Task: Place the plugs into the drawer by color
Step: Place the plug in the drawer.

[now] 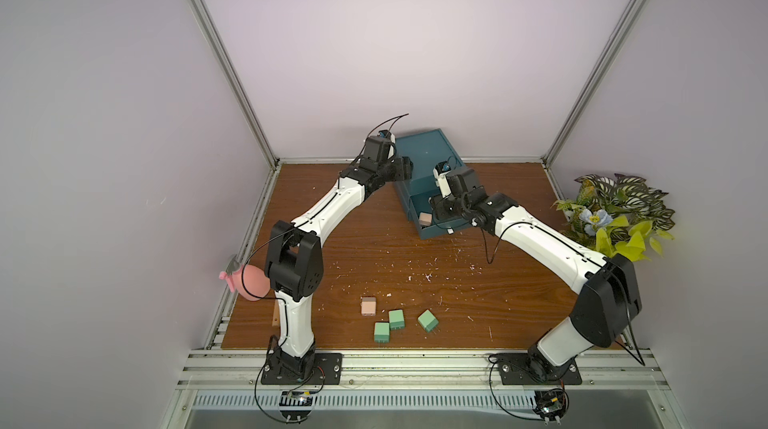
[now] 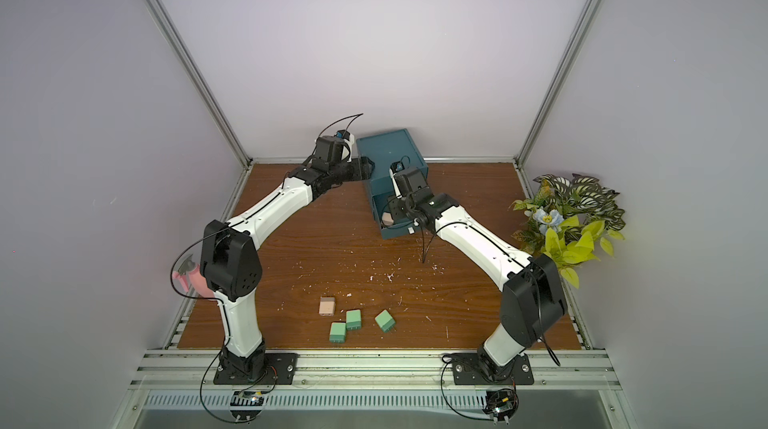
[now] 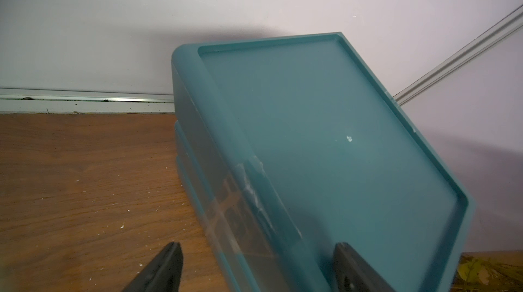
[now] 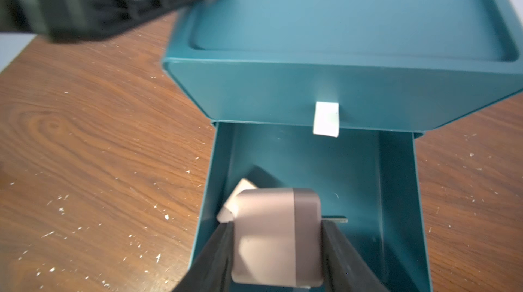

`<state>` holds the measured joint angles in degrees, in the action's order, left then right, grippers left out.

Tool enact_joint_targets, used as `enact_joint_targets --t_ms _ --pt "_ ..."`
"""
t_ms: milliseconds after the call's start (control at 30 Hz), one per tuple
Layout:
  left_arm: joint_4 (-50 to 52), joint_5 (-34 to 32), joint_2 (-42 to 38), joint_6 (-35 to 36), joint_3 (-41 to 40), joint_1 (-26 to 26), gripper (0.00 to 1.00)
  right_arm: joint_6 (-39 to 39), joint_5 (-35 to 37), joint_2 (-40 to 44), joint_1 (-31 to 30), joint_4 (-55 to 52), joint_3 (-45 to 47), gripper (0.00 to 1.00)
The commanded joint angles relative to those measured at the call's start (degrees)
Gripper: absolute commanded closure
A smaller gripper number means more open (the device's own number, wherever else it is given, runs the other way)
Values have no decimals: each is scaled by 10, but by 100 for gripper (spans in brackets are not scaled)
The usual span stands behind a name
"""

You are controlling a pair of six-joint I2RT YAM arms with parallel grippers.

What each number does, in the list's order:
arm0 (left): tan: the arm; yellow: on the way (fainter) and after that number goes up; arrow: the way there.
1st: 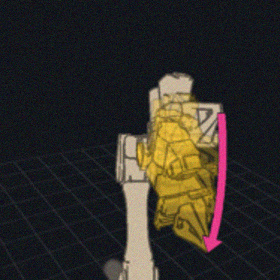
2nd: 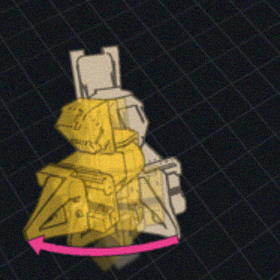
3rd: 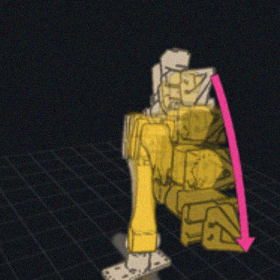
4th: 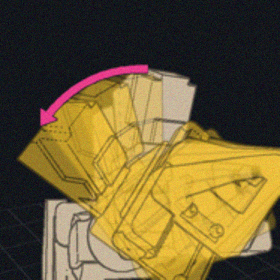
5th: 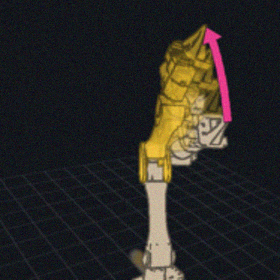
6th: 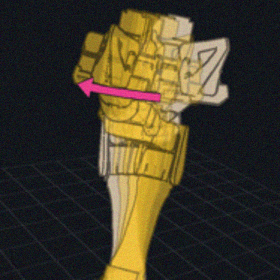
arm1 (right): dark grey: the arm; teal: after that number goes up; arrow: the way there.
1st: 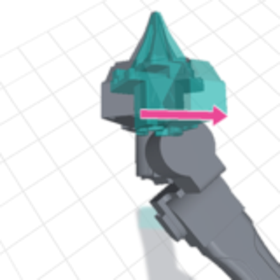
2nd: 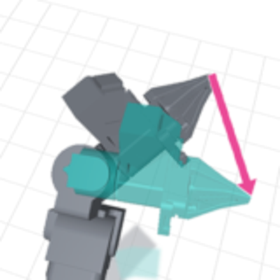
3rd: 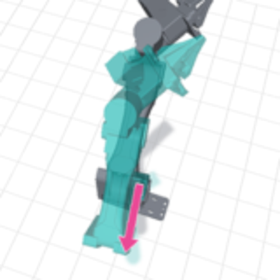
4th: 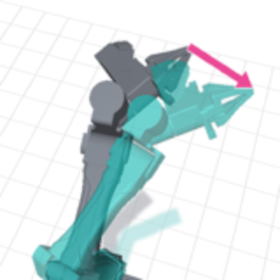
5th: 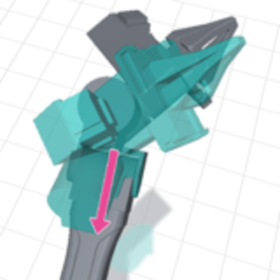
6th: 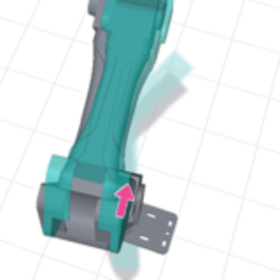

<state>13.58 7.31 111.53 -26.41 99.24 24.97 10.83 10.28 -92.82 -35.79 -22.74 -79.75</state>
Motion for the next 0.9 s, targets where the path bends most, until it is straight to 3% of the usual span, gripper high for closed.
enact_joint_targets --t_ms 0,867 --pt "45 3 20 2 2 -4 21 15 8 -9 5 -35 -26 51" --pt "45 5 21 2 -1 -4 21 16 -13 -63 22 -73 -15 49"
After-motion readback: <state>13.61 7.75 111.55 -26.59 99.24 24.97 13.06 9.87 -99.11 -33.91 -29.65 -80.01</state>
